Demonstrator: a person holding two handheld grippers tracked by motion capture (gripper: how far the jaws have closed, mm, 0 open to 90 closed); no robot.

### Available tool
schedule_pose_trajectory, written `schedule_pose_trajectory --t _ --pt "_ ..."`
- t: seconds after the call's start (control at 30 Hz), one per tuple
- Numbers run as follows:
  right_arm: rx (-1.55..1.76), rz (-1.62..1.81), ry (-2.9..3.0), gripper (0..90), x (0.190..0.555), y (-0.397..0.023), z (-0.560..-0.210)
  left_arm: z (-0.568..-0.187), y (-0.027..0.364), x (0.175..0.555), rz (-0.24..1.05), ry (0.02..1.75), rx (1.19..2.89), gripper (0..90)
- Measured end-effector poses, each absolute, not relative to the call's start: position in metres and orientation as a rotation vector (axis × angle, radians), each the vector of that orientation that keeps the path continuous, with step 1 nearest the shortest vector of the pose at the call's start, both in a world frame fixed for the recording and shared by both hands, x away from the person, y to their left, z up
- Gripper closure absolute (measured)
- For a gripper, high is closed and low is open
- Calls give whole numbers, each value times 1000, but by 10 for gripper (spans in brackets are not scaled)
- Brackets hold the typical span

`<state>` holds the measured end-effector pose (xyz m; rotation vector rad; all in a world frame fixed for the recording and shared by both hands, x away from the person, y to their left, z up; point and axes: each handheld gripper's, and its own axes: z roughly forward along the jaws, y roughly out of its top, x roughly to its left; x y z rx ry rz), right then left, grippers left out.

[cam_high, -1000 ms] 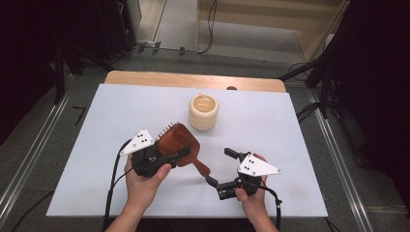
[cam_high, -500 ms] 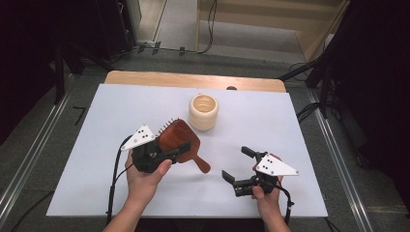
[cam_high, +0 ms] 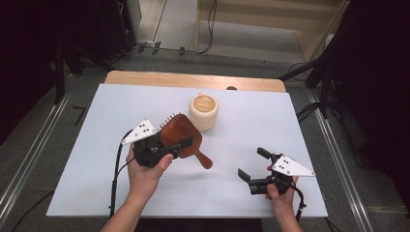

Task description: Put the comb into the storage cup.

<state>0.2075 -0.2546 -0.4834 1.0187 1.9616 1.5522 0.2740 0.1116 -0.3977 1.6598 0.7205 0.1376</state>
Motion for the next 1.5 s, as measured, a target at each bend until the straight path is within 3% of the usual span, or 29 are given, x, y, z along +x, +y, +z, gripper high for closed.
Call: schedule_pose_trajectory --t 0.53,1.5 --pt "1072 1508 1928 0 200 -297 -491 -388 101 286 116 702 1658 571" --pt "1085 1504 1887 0 193 -333 -509 -361 105 311 135 705 1616 571"
